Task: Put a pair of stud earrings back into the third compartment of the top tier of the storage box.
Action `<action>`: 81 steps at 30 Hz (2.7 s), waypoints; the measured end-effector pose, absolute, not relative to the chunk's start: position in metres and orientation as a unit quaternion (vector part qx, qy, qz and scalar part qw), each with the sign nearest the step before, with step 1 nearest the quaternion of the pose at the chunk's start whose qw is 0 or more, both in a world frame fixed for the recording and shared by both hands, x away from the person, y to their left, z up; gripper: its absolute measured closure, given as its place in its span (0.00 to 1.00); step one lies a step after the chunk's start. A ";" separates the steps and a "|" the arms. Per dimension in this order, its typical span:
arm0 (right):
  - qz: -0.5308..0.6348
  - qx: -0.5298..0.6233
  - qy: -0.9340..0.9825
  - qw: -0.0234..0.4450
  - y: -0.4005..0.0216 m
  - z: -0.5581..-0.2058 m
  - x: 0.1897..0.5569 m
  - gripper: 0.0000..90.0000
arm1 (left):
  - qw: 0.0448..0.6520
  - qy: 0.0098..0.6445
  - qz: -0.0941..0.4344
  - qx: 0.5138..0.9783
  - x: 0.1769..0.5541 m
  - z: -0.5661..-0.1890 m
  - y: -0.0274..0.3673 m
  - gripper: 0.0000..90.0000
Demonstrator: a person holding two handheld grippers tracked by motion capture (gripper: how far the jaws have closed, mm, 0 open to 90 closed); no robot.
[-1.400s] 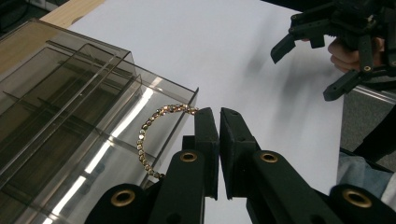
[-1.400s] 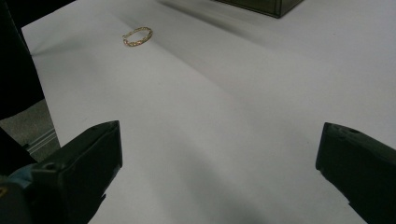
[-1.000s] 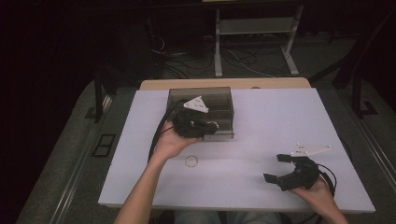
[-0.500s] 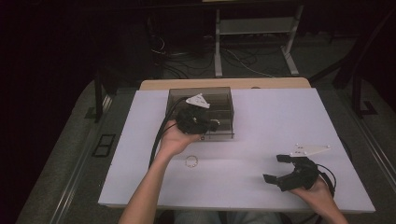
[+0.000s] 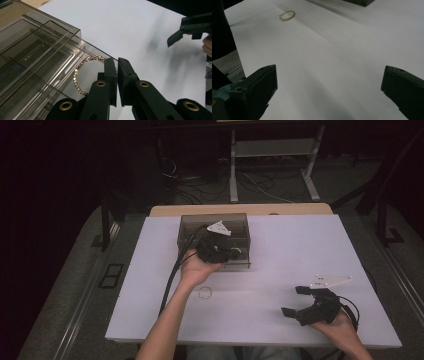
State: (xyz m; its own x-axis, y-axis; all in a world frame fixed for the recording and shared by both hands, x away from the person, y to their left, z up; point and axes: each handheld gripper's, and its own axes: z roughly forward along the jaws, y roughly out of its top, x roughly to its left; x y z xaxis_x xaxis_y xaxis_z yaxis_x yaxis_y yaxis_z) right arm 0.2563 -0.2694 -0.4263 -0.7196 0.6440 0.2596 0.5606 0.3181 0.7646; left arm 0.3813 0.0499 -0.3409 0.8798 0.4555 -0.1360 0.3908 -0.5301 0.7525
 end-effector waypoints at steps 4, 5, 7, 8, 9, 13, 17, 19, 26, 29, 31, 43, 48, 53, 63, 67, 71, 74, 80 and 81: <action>0.449 0.370 0.812 0.046 -0.269 -0.426 0.256 0.00 | 0.425 0.251 0.043 0.868 0.383 -0.344 0.050 0.95; 0.449 0.370 0.812 0.046 -0.269 -0.427 0.256 0.00 | 0.429 0.255 0.041 0.866 0.383 -0.346 0.050 0.95; 0.448 0.367 0.814 0.048 -0.268 -0.427 0.257 0.00 | 0.426 0.257 0.044 0.866 0.384 -0.348 0.050 0.95; 0.447 0.368 0.814 0.047 -0.268 -0.427 0.257 0.00 | 0.426 0.257 0.043 0.866 0.384 -0.350 0.050 0.95; 0.447 0.366 0.815 0.048 -0.268 -0.428 0.257 0.00 | 0.427 0.261 0.043 0.865 0.385 -0.351 0.050 0.95; 0.445 0.367 0.816 0.045 -0.267 -0.428 0.257 0.00 | 0.424 0.261 0.044 0.866 0.387 -0.355 0.050 0.95; 0.446 0.367 0.815 0.045 -0.267 -0.428 0.257 0.00 | 0.421 0.264 0.045 0.867 0.388 -0.358 0.048 0.95; 0.445 0.367 0.816 0.045 -0.267 -0.428 0.257 0.00 | 0.422 0.266 0.044 0.865 0.389 -0.360 0.046 0.95; 0.444 0.366 0.817 0.045 -0.266 -0.428 0.257 0.00 | 0.415 0.268 0.043 0.868 0.391 -0.366 0.042 0.95; 0.445 0.366 0.816 0.045 -0.266 -0.428 0.257 0.00 | 0.415 0.267 0.042 0.869 0.393 -0.368 0.041 0.94; 0.444 0.366 0.817 0.045 -0.266 -0.428 0.257 0.00 | 0.414 0.266 0.041 0.869 0.394 -0.369 0.040 0.94; 0.443 0.366 0.817 0.042 -0.265 -0.428 0.257 0.00 | 0.433 0.280 0.058 0.855 0.388 -0.357 0.047 0.64; 0.445 0.368 0.815 0.043 -0.265 -0.428 0.256 0.00 | 0.445 0.311 0.053 0.838 0.385 -0.348 0.055 0.47; 0.445 0.368 0.815 0.042 -0.266 -0.428 0.256 0.00 | 0.454 0.314 0.040 0.833 0.381 -0.338 0.066 0.34; 0.445 0.367 0.815 0.044 -0.265 -0.428 0.256 0.00 | 0.444 0.314 0.065 0.837 0.363 -0.328 0.074 0.01; 0.446 0.367 0.815 0.045 -0.265 -0.428 0.256 0.00 | 0.442 0.307 0.076 0.840 0.355 -0.327 0.077 0.00; 0.446 0.366 0.816 0.045 -0.265 -0.428 0.256 0.00 | 0.441 0.294 0.086 0.843 0.348 -0.327 0.082 0.00; 0.445 0.368 0.815 0.043 -0.265 -0.428 0.256 0.00 | 0.441 0.292 0.094 0.843 0.342 -0.328 0.085 0.00; 0.448 0.371 0.812 0.045 -0.265 -0.427 0.255 0.00 | 0.445 0.282 0.099 0.844 0.333 -0.330 0.090 0.00; 0.449 0.371 0.812 0.046 -0.265 -0.427 0.255 0.00 | 0.445 0.281 0.101 0.844 0.332 -0.331 0.090 0.00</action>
State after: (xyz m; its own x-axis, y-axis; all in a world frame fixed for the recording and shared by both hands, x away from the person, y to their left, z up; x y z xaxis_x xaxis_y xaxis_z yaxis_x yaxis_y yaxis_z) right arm 0.2552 -0.2654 -0.4273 -0.7205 0.6433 0.2591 0.5616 0.3220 0.7622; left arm 0.3317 0.0905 -0.3307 0.8215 0.5645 -0.0798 0.3847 -0.4455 0.8084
